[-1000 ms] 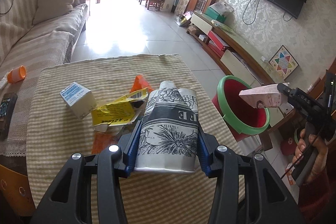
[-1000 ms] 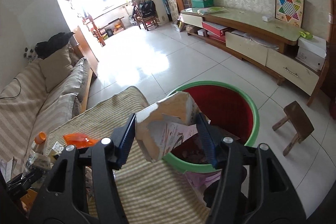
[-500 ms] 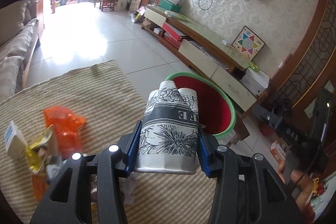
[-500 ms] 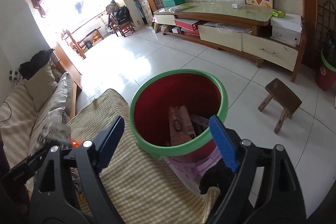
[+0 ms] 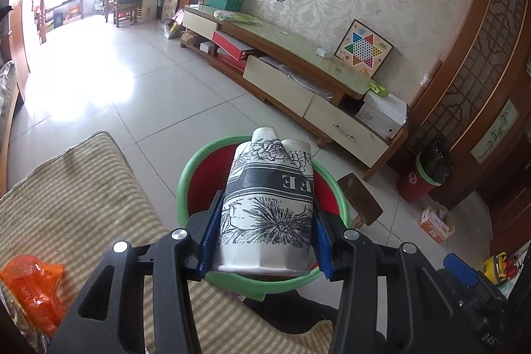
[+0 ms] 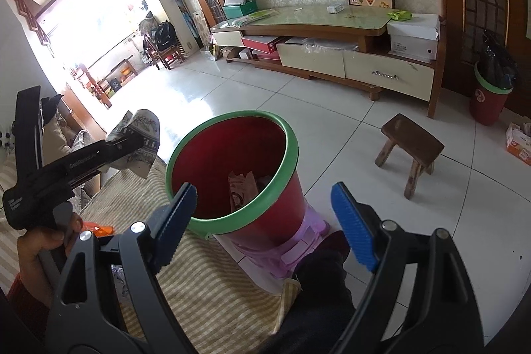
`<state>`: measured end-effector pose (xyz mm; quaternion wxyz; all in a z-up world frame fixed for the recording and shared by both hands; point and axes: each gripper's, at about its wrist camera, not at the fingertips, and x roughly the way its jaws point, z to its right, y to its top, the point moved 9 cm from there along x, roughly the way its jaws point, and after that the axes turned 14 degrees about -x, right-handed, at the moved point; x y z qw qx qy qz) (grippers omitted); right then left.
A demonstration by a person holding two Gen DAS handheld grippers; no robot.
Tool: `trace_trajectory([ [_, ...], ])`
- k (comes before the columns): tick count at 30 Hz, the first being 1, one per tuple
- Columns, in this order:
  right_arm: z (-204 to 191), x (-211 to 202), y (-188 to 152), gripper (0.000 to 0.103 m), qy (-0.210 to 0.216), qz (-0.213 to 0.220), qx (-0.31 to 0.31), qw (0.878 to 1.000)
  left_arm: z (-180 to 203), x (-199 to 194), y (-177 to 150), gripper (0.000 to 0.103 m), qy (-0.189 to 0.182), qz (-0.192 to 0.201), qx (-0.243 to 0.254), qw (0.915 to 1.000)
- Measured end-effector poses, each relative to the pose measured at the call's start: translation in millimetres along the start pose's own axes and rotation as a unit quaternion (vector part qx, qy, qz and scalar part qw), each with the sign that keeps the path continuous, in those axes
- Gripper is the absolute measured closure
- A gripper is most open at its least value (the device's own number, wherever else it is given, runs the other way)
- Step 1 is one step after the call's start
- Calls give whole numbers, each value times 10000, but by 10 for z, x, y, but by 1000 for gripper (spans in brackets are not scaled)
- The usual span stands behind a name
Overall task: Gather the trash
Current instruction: 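Carry the paper cup over the bin and release it with the left gripper, then move the left gripper to the white milk carton on the table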
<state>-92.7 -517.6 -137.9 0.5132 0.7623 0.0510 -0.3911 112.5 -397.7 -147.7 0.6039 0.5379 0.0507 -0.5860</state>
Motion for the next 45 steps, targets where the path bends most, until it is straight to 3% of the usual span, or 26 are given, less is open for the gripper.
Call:
trace_trajectory([
  [1, -8, -1, -4, 21, 3, -4, 9, 10000, 35, 46, 50, 56, 27, 4, 12, 10000],
  [3, -21, -2, -27, 21, 21, -41, 0, 10000, 65, 81, 90, 30, 137, 19, 55, 9999],
  [4, -39, -9, -32, 21, 25, -54, -12, 10000, 76, 62, 110, 29, 134, 78, 56, 9999],
  [8, -100, -54, -23, 21, 21, -32, -126, 9999, 96, -112, 121, 29, -1, 192, -1, 9998],
  [16, -476, -38, -15, 20, 357, -75, -365, 9987, -183, -688, 10, 26, 122, 484, -350, 9981],
  [24, -975, -55, -48, 20, 635, -168, -817, 9945, -889, -1467, -231, 26, 403, 922, -1083, 9890],
  [27, -1176, -53, -87, 20, 787, -244, -991, 9917, -1265, -1731, -331, 26, 716, 1122, -1362, 9817],
  [31, -1464, -60, -186, 20, 939, -326, -1250, 9872, -2044, -1999, -532, 26, 1407, 1276, -2043, 9603],
  [36, -1834, -69, -306, 20, 1225, -459, -1485, 9802, -3086, -2182, -660, 26, 1931, 1332, -3342, 9129],
  [38, -1962, -109, -323, 20, 1316, -436, -1596, 9774, -3397, -2157, -655, 26, 2029, 1275, -3679, 8985],
  [45, -2219, -184, -467, 20, 1666, -625, -1793, 9676, -4058, -1661, -557, 26, 2603, 571, -3882, 8822],
])
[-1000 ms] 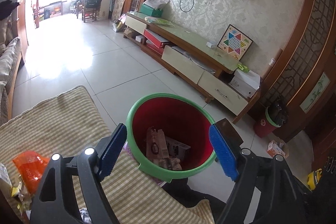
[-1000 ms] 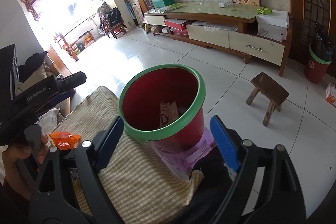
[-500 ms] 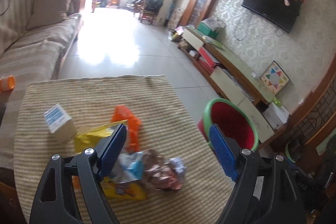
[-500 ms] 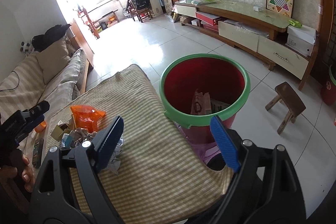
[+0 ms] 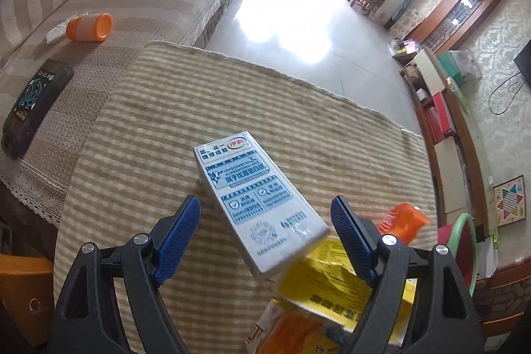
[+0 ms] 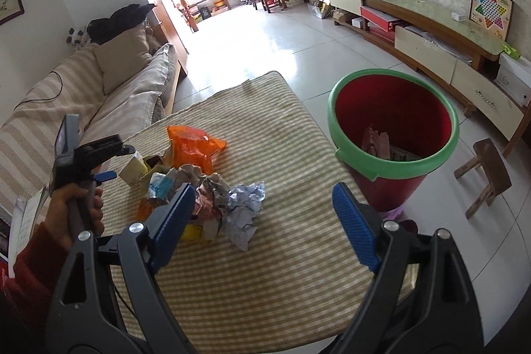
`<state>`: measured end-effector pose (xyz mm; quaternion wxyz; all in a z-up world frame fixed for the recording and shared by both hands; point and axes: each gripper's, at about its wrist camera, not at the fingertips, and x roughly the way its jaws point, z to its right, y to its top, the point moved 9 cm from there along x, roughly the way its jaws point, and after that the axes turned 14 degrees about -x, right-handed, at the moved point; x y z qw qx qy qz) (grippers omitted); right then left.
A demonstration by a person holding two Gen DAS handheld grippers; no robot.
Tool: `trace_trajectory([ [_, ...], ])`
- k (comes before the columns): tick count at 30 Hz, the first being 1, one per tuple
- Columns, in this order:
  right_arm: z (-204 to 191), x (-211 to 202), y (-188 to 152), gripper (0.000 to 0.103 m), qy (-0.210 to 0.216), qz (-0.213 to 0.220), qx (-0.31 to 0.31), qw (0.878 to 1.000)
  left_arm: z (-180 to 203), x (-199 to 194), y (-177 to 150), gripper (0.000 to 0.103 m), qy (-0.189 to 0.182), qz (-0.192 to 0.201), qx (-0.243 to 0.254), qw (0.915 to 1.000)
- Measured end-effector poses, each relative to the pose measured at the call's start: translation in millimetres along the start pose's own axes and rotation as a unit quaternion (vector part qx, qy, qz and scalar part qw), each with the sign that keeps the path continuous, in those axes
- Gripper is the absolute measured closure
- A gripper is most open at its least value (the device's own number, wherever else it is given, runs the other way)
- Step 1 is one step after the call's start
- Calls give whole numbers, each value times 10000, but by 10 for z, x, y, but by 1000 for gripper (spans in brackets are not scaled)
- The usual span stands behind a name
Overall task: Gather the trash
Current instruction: 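Move the left gripper to the white milk carton on the table, then close the left gripper on the milk carton while the right gripper grasps the yellow packet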
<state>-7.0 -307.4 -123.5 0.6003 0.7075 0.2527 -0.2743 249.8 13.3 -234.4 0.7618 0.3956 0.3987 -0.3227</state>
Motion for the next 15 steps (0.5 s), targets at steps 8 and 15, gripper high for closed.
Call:
trace_trajectory([
  [8, -64, 64, -164, 19, 89, -255, -79, 9996, -26, 188, -18, 46, 20, -222, 422, 9989],
  [15, -196, 166, -128, 19, 191, -305, -253, 9990, -361, -253, -187, 49, -210, -82, 620, 9978],
])
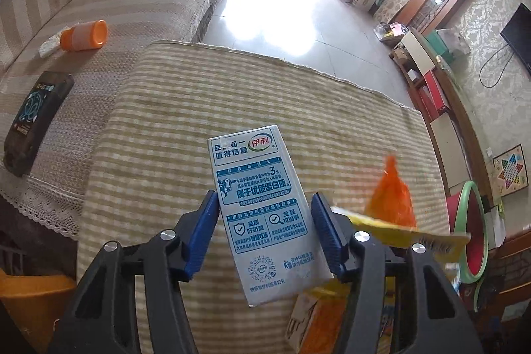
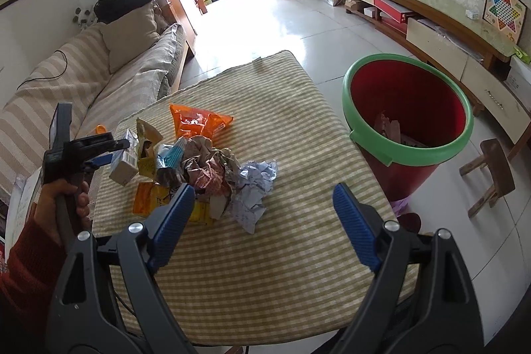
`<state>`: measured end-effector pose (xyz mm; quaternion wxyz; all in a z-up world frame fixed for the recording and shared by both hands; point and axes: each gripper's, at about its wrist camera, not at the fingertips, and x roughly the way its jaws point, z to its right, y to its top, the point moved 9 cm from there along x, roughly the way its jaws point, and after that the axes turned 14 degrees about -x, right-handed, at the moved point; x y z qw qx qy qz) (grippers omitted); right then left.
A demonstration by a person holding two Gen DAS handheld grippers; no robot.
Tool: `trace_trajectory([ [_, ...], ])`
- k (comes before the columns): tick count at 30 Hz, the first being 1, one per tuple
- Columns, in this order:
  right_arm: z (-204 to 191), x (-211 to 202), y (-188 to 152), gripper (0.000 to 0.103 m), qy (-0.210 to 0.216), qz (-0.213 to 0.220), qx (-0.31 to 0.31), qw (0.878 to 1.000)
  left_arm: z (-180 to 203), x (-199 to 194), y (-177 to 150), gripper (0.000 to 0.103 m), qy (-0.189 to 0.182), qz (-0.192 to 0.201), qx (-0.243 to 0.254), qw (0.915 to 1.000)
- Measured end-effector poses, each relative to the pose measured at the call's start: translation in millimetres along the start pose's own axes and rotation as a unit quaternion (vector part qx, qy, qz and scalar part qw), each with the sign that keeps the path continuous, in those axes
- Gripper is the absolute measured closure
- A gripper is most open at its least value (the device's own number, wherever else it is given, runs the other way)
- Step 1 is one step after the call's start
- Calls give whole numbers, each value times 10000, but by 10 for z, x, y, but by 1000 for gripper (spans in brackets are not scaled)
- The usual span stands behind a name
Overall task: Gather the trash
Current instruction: 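Close the left gripper on the milk carton while the right gripper grasps the yellow packet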
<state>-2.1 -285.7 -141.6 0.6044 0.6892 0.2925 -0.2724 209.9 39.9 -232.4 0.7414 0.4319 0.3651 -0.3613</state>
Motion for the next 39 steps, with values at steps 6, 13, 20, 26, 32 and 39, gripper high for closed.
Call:
trace_trajectory([
  [6, -319, 108, 193, 19, 210, 55, -384, 9990, -317, -360, -389, 49, 35, -55, 361, 9993],
  [13, -850, 347, 541, 19, 805, -67, -1229, 9891, -472, -429, -1033, 49, -36, -441, 748, 9962],
  [20, -1106, 891, 823, 16, 1308, -607, -1466, 9786, -531, -359, -1120, 48, -73, -365, 560, 9977],
  [26, -1286, 1339, 838, 16, 1379, -1135, -1758, 9681, -542, -393, -1111, 35, -420, -301, 14, 9987],
  [32, -1476, 1545, 704, 27, 1489, -1491, -1962, 9577, -537, -310, -1100, 35, -314, -265, -124, 9991],
  [39, -1830, 1331, 465, 64, 2125, -1660, -2262, 9360, -619, -256, -1089, 37, -105, -202, -175, 9996],
])
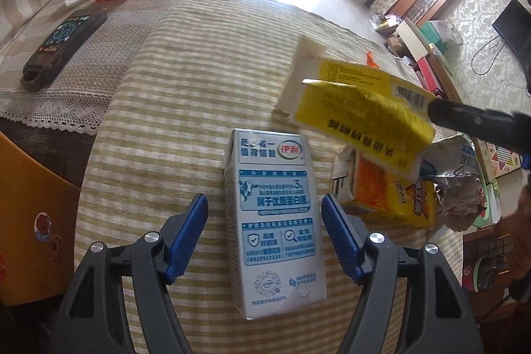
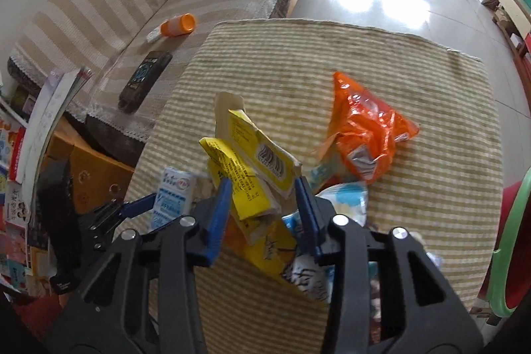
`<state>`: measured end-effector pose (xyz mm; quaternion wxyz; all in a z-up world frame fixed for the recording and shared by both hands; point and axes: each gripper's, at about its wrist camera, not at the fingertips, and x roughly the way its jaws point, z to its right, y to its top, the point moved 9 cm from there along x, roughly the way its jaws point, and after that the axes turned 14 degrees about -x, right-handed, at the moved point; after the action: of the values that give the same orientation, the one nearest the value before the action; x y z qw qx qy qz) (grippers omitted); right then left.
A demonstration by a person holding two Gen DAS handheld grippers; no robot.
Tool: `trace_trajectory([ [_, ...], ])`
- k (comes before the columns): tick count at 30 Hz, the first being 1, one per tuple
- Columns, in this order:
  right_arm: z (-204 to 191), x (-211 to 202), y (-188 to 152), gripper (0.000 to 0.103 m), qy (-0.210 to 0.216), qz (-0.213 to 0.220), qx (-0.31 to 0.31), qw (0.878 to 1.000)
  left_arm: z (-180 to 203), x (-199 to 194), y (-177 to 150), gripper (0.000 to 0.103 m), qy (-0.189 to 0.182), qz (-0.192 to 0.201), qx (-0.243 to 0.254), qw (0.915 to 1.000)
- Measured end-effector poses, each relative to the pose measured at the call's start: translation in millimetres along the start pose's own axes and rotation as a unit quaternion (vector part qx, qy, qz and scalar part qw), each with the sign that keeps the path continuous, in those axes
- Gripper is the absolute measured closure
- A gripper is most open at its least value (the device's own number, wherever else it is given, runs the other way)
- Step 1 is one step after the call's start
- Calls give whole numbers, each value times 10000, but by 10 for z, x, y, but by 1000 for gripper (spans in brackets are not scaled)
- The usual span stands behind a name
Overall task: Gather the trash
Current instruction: 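Lift the milk carton with the left gripper while the right gripper lifts the yellow packet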
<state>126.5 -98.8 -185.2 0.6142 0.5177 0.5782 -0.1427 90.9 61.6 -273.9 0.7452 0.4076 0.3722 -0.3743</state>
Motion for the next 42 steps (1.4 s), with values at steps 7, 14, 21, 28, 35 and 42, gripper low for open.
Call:
trace_trajectory([
  [7, -53, 5, 139, 39, -340, 43, -314, 9989, 52, -35, -13, 50, -144, 21, 114, 9998],
  [14, -105, 276, 267, 20, -538, -398, -758, 9949, -37, -205, -3, 50, -229, 85, -65, 9997],
  [21, -207, 619, 252, 20, -797, -871, -1153, 9863, -146, -308, -13, 50, -198, 140, -209, 9995],
  [28, -309, 644, 218, 53, -988, -783, -1294, 9835, -226, -319, -12, 50, -197, 140, -314, 9992],
  [35, -494, 145, 346, 54, -746, 92, -952, 9926, -224, -381, 9, 50, -145, 255, -304, 9991],
  [42, -561, -458, 243, 54, -706, 960, -457, 9918, -62, -526, 65, 50, -161, 491, -82, 9986],
])
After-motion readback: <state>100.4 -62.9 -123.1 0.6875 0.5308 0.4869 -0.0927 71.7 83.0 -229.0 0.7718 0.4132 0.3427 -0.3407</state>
